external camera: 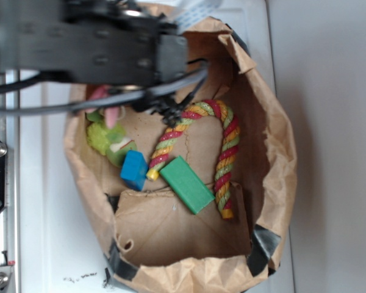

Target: Grab the pink bunny.

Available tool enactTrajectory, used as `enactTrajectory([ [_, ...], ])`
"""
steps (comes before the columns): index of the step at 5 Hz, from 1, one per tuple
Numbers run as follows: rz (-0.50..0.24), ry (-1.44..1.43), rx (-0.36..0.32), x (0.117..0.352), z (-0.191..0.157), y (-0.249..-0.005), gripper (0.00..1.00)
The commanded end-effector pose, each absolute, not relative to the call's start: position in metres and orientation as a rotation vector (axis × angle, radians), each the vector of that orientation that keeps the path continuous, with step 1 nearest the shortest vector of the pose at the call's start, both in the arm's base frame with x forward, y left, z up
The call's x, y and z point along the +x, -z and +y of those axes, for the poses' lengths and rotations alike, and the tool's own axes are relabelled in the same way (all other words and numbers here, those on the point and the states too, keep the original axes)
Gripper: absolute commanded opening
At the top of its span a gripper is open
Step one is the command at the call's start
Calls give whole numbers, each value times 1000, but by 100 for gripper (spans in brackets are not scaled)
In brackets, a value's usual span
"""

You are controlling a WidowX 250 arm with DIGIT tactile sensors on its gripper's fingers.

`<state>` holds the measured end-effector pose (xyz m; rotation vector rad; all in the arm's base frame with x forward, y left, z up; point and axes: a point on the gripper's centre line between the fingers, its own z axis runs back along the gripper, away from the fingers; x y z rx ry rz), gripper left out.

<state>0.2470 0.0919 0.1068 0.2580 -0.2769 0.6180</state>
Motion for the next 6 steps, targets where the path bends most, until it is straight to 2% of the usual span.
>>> enactTrajectory([
  [1, -380, -392, 65, 254, 102, -165, 0],
  [3, -407, -333, 49, 261, 78, -196, 0],
  [4, -394, -318, 98, 265, 61, -205, 0],
  [5, -363, -302, 135, 269, 48, -202, 0],
  [6, -394, -295, 266, 275, 33, -190, 57],
])
